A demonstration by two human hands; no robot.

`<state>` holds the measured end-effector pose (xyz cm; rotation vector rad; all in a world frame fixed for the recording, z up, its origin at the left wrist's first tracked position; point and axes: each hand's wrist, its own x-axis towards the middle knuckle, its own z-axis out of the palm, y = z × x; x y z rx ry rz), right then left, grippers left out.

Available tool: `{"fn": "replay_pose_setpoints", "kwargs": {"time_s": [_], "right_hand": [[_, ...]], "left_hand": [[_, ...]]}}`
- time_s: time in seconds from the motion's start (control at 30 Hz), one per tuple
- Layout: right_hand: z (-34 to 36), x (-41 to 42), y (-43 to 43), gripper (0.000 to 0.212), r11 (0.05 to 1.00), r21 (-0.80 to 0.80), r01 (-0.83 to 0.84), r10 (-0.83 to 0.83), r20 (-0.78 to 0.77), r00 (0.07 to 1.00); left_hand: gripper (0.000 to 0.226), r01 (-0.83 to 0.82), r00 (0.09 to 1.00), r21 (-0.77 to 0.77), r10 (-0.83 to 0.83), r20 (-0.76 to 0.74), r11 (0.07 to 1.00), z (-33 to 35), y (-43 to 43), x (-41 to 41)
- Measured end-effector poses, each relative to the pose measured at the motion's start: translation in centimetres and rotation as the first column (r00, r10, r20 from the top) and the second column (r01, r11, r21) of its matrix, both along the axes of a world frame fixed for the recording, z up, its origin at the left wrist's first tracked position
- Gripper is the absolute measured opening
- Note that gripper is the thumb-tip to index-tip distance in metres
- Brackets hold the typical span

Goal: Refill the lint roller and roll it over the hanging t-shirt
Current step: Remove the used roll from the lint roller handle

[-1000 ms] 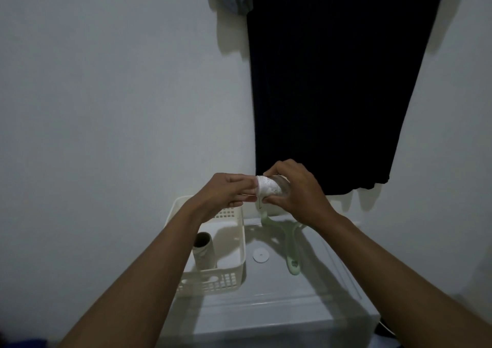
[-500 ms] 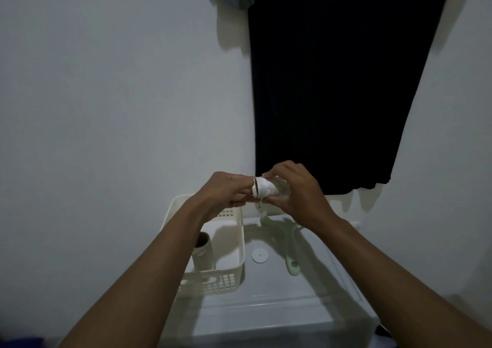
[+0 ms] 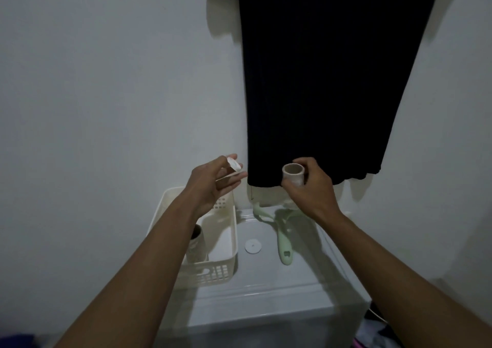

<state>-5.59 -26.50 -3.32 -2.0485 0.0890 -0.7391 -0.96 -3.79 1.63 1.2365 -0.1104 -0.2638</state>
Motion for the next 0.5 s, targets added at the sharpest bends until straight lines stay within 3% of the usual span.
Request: {"fn": "replay_pose_setpoints", "kwargs": {"time_s": [0.13,0.33,0.5], "right_hand": [[-2.6,-0.9,-2.6,0.033,0.993,-0.063,0.104,-0.113,-0.161,0.980],[-5.8,-2.0,-3.6,0.039,0.985,-0.132,0.109,-0.147,-0.327,0.933],[-4.2,-2.0,-2.5,0.078,0.958,-0.263,0.116,-0.204,-0.334,0.920]], "left_hand": [[0.032,-0.025,0.999,-0.019,0.026,0.047,1.000,0.6,0.4,0.0],[0.034,-0.015,0.998,-0.009,0.015,0.055,1.000,1.5,1.2,-0.3],[0.034,-0.044,0.995,-0.032,0.047,0.089,0.999,2.3,2.3,-0.8]]}}
